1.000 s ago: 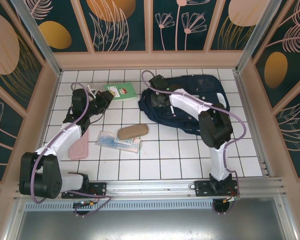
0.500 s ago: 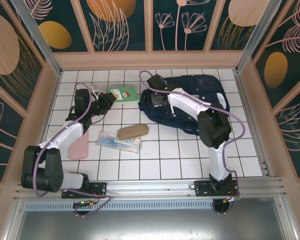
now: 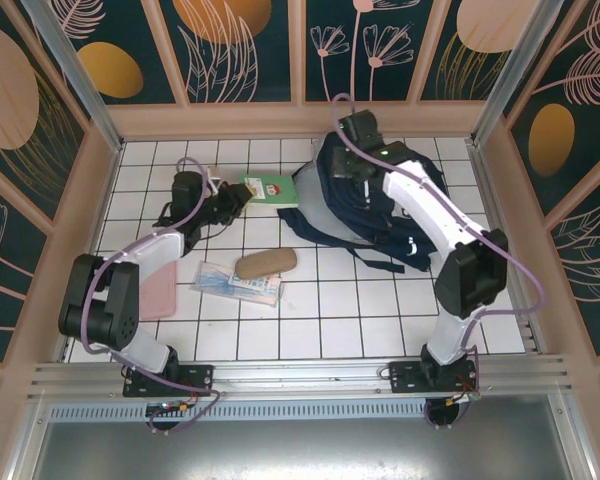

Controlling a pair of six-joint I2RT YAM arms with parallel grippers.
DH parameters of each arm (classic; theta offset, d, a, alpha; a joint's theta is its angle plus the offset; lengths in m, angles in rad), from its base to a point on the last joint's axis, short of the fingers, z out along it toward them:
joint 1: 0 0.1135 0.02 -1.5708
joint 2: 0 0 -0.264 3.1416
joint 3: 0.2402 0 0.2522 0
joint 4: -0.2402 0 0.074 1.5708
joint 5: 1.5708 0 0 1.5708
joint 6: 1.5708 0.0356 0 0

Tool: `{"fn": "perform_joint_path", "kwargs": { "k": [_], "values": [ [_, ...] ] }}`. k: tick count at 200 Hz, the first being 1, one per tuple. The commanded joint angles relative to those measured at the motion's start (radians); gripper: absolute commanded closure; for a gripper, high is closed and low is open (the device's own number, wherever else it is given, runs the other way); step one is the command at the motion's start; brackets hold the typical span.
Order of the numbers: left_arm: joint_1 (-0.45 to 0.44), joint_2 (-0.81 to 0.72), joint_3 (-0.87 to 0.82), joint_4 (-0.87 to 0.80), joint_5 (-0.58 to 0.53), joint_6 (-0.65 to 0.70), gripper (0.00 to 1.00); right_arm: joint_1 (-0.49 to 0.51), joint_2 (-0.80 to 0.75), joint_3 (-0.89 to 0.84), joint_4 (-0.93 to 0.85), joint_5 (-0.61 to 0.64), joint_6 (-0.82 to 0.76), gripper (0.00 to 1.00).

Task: Pack books, pencil case, and school supplies into a backpack

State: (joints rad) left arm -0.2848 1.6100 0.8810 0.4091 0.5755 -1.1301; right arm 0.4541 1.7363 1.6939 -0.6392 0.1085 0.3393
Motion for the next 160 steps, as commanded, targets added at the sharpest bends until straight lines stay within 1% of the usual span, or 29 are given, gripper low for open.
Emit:
{"fn": "perform_joint_path", "kwargs": {
  "k": [1, 12, 14, 33, 53, 94, 128, 160],
  "values": [
    [-0.058, 0.055, 0.076, 0.131, 0.002, -0.034, 1.00, -0.063, -0.118, -0.038, 0.150, -0.204, 0.063, 1.00],
    [-0.082, 0.093, 0.085, 0.163, 0.003, -0.058, 1.00, -0.100, -0.147, -0.069, 0.182, -0.277, 0.087, 1.00],
    [-0.087, 0.097, 0.108, 0.169, 0.004, -0.061, 1.00, -0.105, -0.152, -0.074, 0.187, -0.288, 0.092, 1.00],
    [-0.136, 0.177, 0.185, 0.174, -0.005, -0.063, 1.00, -0.145, -0.189, -0.111, 0.220, -0.340, 0.124, 1.00],
    [-0.191, 0.255, 0.274, 0.149, -0.018, -0.052, 1.00, -0.160, -0.214, -0.143, 0.245, -0.357, 0.150, 1.00],
    [-0.280, 0.413, 0.443, 0.152, -0.057, -0.086, 1.00, -0.173, -0.232, -0.168, 0.252, -0.377, 0.180, 1.00],
    [-0.351, 0.553, 0.618, 0.049, -0.127, -0.064, 1.00, -0.183, -0.235, -0.161, 0.251, -0.386, 0.188, 1.00],
    [-0.415, 0.695, 0.813, -0.043, -0.143, -0.042, 1.00, -0.193, -0.218, -0.140, 0.239, -0.397, 0.185, 1.00]
  ]
}}
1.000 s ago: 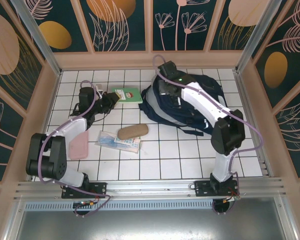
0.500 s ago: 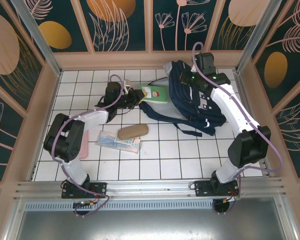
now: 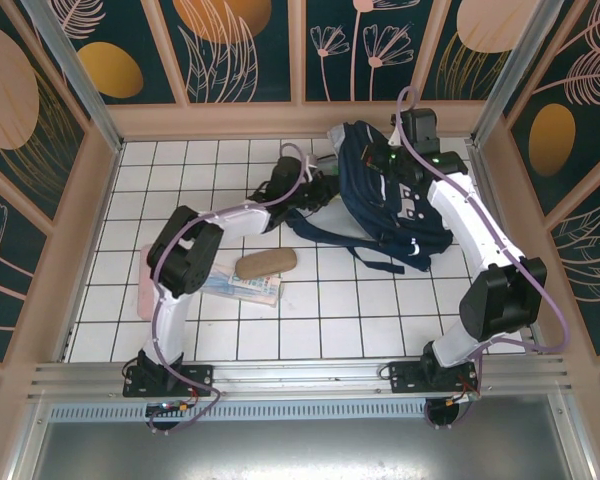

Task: Pack books, pencil case, and school supplies into a backpack

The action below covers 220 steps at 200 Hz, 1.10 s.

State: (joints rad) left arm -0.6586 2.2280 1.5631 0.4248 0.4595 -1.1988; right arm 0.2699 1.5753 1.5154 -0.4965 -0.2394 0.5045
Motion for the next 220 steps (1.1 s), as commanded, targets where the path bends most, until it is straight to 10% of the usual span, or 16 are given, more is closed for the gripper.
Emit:
{"fn": "perform_joint_path", "kwargs": {
  "k": [1, 35, 73, 108, 220],
  "values": [
    [-0.043, 0.081, 0.138, -0.064, -0.029, 0.030, 1.00, -0.009, -0.057, 0.039, 0.096, -0.050, 0.020, 1.00],
    [-0.102, 0.203, 0.370, -0.260, -0.073, 0.099, 0.98, -0.023, -0.048, 0.050, 0.084, -0.061, 0.017, 1.00],
    [-0.114, 0.193, 0.411, -0.355, -0.095, 0.148, 0.54, -0.039, -0.053, 0.033, 0.071, -0.066, 0.008, 1.00],
    [-0.113, 0.071, 0.350, -0.419, -0.153, 0.229, 0.35, -0.055, -0.074, -0.025, 0.103, -0.085, 0.011, 1.00],
    [0.003, -0.415, -0.215, -0.476, -0.266, 0.300, 0.19, -0.056, -0.097, -0.212, 0.219, -0.150, 0.005, 1.00]
  ]
}}
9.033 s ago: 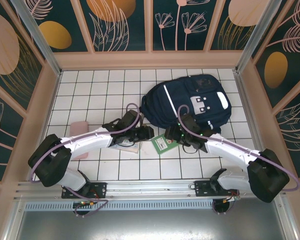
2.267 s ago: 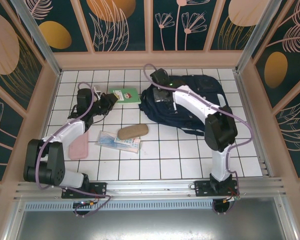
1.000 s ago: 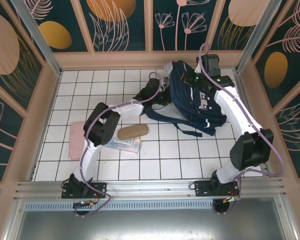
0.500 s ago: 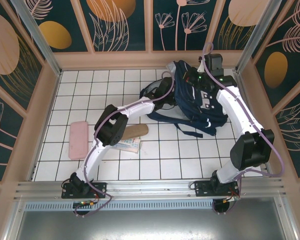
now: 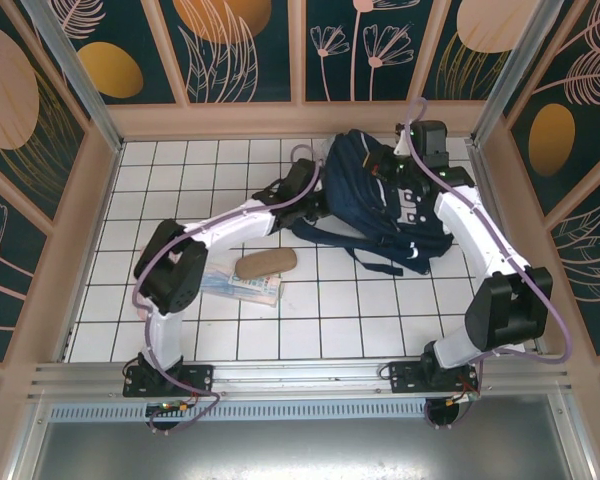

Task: Pack books, pencil case, and school supplies into a backpack

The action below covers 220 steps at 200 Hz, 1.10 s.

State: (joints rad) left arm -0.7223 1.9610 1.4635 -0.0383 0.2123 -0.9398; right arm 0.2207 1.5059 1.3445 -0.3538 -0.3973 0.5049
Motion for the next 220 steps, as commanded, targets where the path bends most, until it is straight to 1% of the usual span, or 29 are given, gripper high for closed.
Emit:
{"fn": "perform_joint_path", "kwargs": {
  "k": [1, 16, 21, 25, 36, 53, 67, 92, 110, 123, 132, 151, 166, 177, 185, 197, 214, 220],
  "values": [
    [0.070, -0.154, -0.123, -0.012, -0.019, 0.041, 0.19, -0.007, -0.028, -0.042, 0.077, 0.007, 0.004, 1.00],
    [0.109, -0.229, -0.209, -0.031, -0.039, 0.057, 0.19, 0.008, -0.023, -0.067, 0.095, 0.014, -0.004, 1.00],
    [0.118, -0.240, -0.232, -0.049, -0.058, 0.062, 0.17, 0.015, -0.021, -0.075, 0.099, 0.018, -0.006, 1.00],
    [0.127, -0.279, -0.249, -0.062, -0.072, 0.068, 0.16, 0.021, -0.020, -0.082, 0.104, 0.022, -0.008, 1.00],
    [0.149, -0.325, -0.291, -0.097, -0.112, 0.084, 0.14, 0.039, -0.016, -0.101, 0.119, 0.027, -0.009, 1.00],
    [0.181, -0.385, -0.356, -0.121, -0.133, 0.097, 0.14, 0.062, -0.007, -0.121, 0.136, 0.040, -0.012, 1.00],
    [0.192, -0.426, -0.397, -0.120, -0.126, 0.108, 0.15, 0.078, 0.002, -0.128, 0.144, 0.046, -0.016, 1.00],
    [0.197, -0.470, -0.430, -0.167, -0.163, 0.108, 0.15, 0.113, 0.021, -0.128, 0.140, 0.061, -0.027, 1.00],
    [0.220, -0.494, -0.464, -0.192, -0.180, 0.105, 0.15, 0.144, 0.035, -0.122, 0.121, 0.093, -0.041, 1.00],
    [0.249, -0.517, -0.505, -0.195, -0.173, 0.097, 0.15, 0.168, 0.046, -0.115, 0.100, 0.125, -0.048, 0.88],
    [0.268, -0.534, -0.535, -0.196, -0.170, 0.095, 0.15, 0.183, 0.050, -0.109, 0.082, 0.149, -0.053, 0.86],
    [0.312, -0.563, -0.579, -0.218, -0.171, 0.102, 0.15, 0.205, 0.054, -0.112, 0.065, 0.180, -0.057, 0.87],
    [0.348, -0.586, -0.615, -0.232, -0.166, 0.101, 0.16, 0.213, 0.054, -0.122, 0.070, 0.178, -0.055, 0.94],
    [0.370, -0.609, -0.641, -0.251, -0.187, 0.103, 0.16, 0.217, 0.056, -0.121, 0.068, 0.178, -0.055, 0.95],
    [0.389, -0.627, -0.656, -0.271, -0.205, 0.111, 0.16, 0.217, 0.057, -0.120, 0.068, 0.175, -0.056, 1.00],
    [0.421, -0.655, -0.664, -0.311, -0.254, 0.132, 0.16, 0.219, 0.059, -0.114, 0.067, 0.174, -0.055, 1.00],
    [0.477, -0.679, -0.661, -0.389, -0.352, 0.162, 0.16, 0.221, 0.064, -0.105, 0.068, 0.168, -0.057, 1.00],
    [0.503, -0.684, -0.658, -0.412, -0.376, 0.173, 0.14, 0.221, 0.066, -0.101, 0.067, 0.166, -0.058, 1.00]
  ]
}}
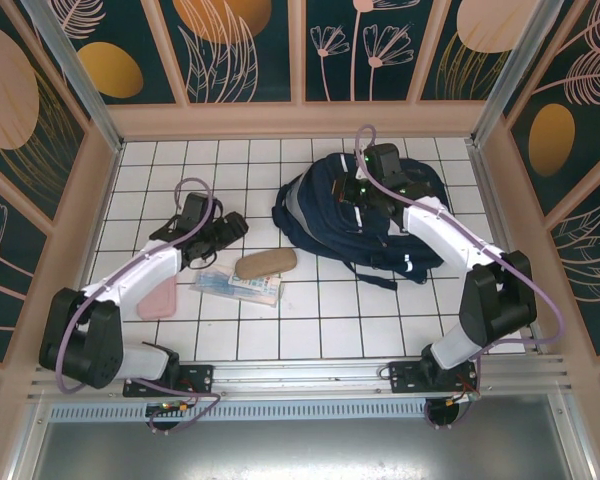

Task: Pack books, pencil case, and school supplies into a backpack

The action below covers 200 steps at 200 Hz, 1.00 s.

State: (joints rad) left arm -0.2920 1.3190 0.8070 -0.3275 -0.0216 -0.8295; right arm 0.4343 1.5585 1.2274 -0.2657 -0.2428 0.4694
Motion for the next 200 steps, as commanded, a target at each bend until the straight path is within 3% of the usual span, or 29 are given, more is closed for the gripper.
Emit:
{"fn": "perform_joint_path", "kwargs": {
  "k": [1, 40, 83, 119, 132, 149, 200],
  "values": [
    [0.077, -0.042, -0.002, -0.126, -0.146, 0.064, 0.14, 0.007, 0.014, 0.016, -0.020, 0.012, -0.022, 1.00],
    [0.215, -0.022, 0.022, -0.236, -0.256, 0.113, 0.02, 0.008, 0.022, 0.036, -0.019, 0.004, -0.025, 1.00],
    [0.338, 0.069, 0.012, -0.275, -0.287, 0.118, 0.01, 0.013, 0.030, 0.047, -0.023, -0.002, -0.028, 1.00],
    [0.449, 0.096, -0.022, -0.252, -0.251, 0.119, 0.02, 0.032, 0.037, 0.065, -0.041, 0.024, -0.024, 0.60],
    [0.471, 0.104, -0.037, -0.226, -0.190, 0.125, 0.01, 0.053, 0.037, 0.072, -0.043, 0.037, -0.023, 0.48],
    [0.471, 0.120, -0.053, -0.194, -0.103, 0.122, 0.02, 0.088, 0.047, 0.095, -0.050, 0.063, -0.026, 0.41],
    [0.468, 0.042, -0.168, 0.026, 0.267, -0.045, 0.04, 0.189, 0.129, 0.192, -0.045, 0.060, -0.019, 0.37]
  ]
}}
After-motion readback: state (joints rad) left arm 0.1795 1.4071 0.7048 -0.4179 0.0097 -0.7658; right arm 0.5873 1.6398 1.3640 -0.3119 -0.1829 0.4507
